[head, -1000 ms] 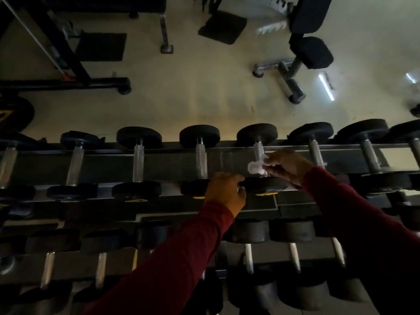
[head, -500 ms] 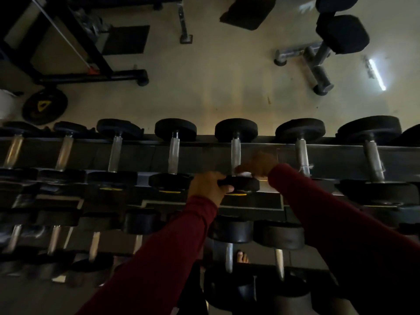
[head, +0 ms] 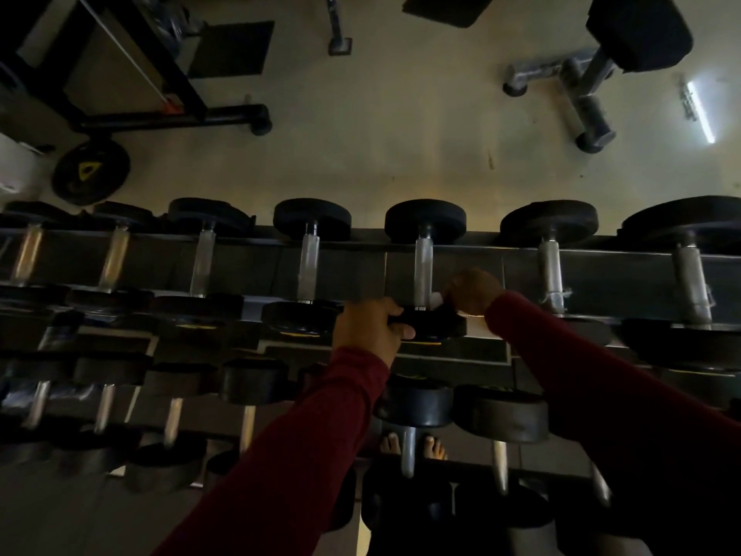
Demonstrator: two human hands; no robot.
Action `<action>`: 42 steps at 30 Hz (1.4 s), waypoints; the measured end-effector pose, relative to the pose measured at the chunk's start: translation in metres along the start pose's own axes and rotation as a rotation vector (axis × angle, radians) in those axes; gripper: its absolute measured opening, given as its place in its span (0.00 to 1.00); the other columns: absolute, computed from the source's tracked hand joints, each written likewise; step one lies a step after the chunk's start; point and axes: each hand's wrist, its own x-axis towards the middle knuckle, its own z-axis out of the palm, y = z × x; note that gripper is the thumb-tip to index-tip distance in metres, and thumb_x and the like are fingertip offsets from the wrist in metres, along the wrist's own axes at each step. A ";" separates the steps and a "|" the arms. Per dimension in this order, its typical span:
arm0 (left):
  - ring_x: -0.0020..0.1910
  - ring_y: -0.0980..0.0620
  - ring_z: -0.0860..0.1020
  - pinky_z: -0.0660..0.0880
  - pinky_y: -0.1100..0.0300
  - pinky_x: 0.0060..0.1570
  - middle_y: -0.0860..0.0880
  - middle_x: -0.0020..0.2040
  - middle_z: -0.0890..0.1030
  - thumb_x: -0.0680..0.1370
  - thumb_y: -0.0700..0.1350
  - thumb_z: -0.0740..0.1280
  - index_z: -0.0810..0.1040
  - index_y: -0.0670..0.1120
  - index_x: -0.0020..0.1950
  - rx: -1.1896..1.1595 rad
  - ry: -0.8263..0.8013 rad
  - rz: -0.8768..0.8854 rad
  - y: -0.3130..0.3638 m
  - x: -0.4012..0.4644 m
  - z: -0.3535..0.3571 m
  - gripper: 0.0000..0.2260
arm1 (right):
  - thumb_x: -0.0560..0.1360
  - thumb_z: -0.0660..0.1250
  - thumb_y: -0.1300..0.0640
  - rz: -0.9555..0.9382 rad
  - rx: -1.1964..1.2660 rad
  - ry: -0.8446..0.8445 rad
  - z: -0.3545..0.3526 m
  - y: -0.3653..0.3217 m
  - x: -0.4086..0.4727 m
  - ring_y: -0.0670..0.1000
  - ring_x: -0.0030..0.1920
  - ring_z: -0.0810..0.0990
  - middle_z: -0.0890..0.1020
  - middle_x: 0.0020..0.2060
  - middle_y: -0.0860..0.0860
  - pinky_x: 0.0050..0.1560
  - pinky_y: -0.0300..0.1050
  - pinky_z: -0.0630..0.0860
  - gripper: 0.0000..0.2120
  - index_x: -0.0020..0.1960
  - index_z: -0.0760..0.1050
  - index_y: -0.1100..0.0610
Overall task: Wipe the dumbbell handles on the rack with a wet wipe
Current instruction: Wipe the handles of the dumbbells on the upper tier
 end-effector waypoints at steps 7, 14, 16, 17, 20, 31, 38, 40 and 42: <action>0.56 0.52 0.79 0.75 0.57 0.59 0.51 0.54 0.83 0.71 0.48 0.76 0.83 0.51 0.55 -0.013 0.008 0.019 -0.001 -0.001 -0.001 0.13 | 0.80 0.64 0.53 -0.037 -0.103 -0.042 0.004 -0.005 -0.004 0.53 0.53 0.78 0.79 0.55 0.56 0.52 0.45 0.74 0.13 0.60 0.76 0.60; 0.52 0.53 0.80 0.71 0.66 0.51 0.52 0.52 0.83 0.72 0.51 0.75 0.83 0.52 0.55 -0.006 0.048 0.037 -0.006 -0.003 0.002 0.13 | 0.79 0.67 0.52 -0.095 0.004 0.011 -0.008 -0.006 -0.030 0.53 0.56 0.80 0.82 0.55 0.54 0.61 0.52 0.77 0.12 0.58 0.79 0.57; 0.52 0.53 0.80 0.70 0.68 0.50 0.52 0.53 0.83 0.72 0.51 0.75 0.83 0.51 0.56 -0.016 0.063 0.048 -0.007 -0.004 0.003 0.14 | 0.74 0.72 0.48 -0.083 0.097 0.068 -0.006 -0.013 -0.034 0.52 0.54 0.81 0.83 0.53 0.52 0.59 0.52 0.78 0.13 0.55 0.81 0.55; 0.52 0.53 0.80 0.71 0.67 0.52 0.52 0.53 0.83 0.71 0.51 0.76 0.83 0.50 0.56 -0.025 0.068 0.048 -0.008 -0.004 0.004 0.15 | 0.72 0.74 0.45 -0.047 0.093 0.098 -0.003 -0.018 -0.031 0.51 0.51 0.82 0.84 0.50 0.51 0.56 0.51 0.80 0.15 0.52 0.81 0.54; 0.49 0.54 0.81 0.76 0.60 0.54 0.51 0.51 0.84 0.69 0.52 0.78 0.83 0.50 0.54 -0.045 0.066 0.029 -0.010 -0.003 0.005 0.16 | 0.67 0.77 0.41 0.045 0.013 0.212 0.003 -0.043 -0.027 0.47 0.37 0.80 0.81 0.39 0.49 0.36 0.41 0.78 0.19 0.44 0.78 0.54; 0.48 0.52 0.82 0.78 0.54 0.53 0.52 0.49 0.84 0.65 0.56 0.79 0.84 0.52 0.49 -0.084 0.074 0.006 -0.016 0.000 0.009 0.16 | 0.66 0.79 0.46 0.060 0.028 0.208 -0.003 -0.047 -0.024 0.48 0.40 0.80 0.81 0.41 0.50 0.41 0.44 0.80 0.17 0.43 0.77 0.55; 0.48 0.54 0.81 0.78 0.54 0.54 0.53 0.49 0.84 0.66 0.51 0.79 0.83 0.51 0.49 -0.125 0.048 -0.019 -0.014 -0.001 0.007 0.14 | 0.71 0.76 0.47 -0.001 -0.030 0.294 0.009 -0.061 -0.030 0.45 0.38 0.80 0.81 0.40 0.50 0.39 0.41 0.80 0.12 0.45 0.79 0.55; 0.47 0.54 0.82 0.78 0.53 0.53 0.53 0.48 0.84 0.66 0.51 0.79 0.83 0.52 0.48 -0.127 0.052 -0.018 -0.015 0.000 0.007 0.13 | 0.71 0.76 0.49 -0.020 0.037 0.305 0.015 -0.064 -0.031 0.45 0.42 0.81 0.83 0.43 0.49 0.44 0.40 0.80 0.09 0.44 0.80 0.53; 0.47 0.53 0.82 0.78 0.53 0.52 0.53 0.48 0.84 0.66 0.52 0.79 0.84 0.52 0.48 -0.117 0.056 -0.008 -0.015 0.000 0.007 0.13 | 0.71 0.76 0.49 -0.045 0.086 0.290 0.017 -0.056 -0.032 0.44 0.43 0.80 0.82 0.43 0.47 0.45 0.38 0.78 0.08 0.42 0.78 0.50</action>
